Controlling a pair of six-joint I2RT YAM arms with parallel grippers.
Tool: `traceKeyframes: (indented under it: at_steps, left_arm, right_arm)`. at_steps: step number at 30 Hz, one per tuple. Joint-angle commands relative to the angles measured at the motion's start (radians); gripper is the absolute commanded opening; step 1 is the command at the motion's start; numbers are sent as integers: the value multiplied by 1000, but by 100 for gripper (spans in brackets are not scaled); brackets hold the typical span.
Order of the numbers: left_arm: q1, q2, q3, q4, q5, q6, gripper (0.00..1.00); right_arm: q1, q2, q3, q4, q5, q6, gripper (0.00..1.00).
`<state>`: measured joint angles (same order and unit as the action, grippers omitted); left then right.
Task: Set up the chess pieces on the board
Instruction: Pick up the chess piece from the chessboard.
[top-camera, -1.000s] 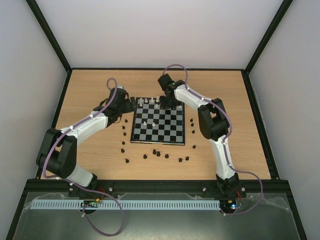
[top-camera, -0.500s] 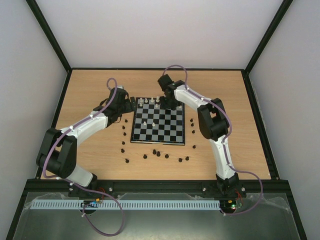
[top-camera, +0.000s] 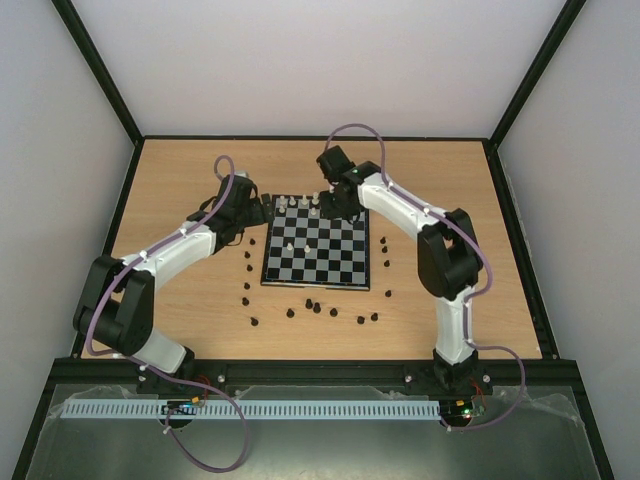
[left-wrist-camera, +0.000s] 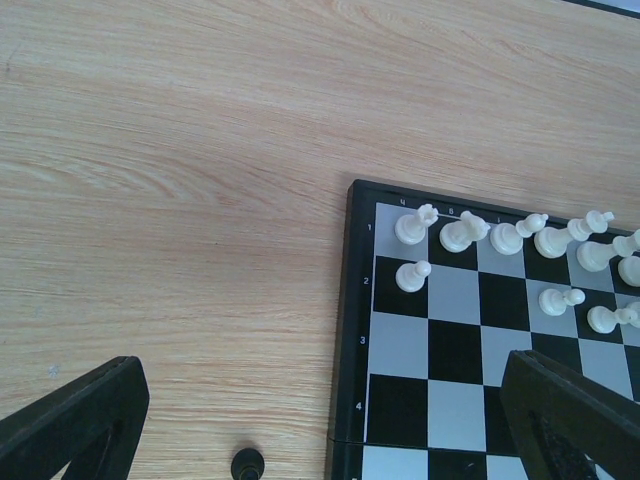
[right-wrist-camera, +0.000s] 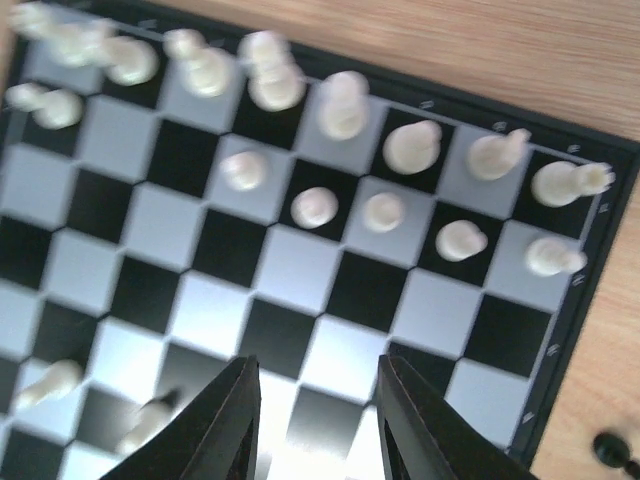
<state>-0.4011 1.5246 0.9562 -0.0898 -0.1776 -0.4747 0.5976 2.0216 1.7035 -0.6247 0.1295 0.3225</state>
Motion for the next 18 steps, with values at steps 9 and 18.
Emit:
traceKeyframes:
  at_steps: [9, 18]
  left_arm:
    - [-4, -54, 6, -40, -45, -11, 99]
    - [-3, -114, -15, -51, -81, -16, 100]
  right_arm:
    - [190, -28, -87, -17, -37, 13, 33]
    - [212, 55, -68, -17, -4, 30, 33]
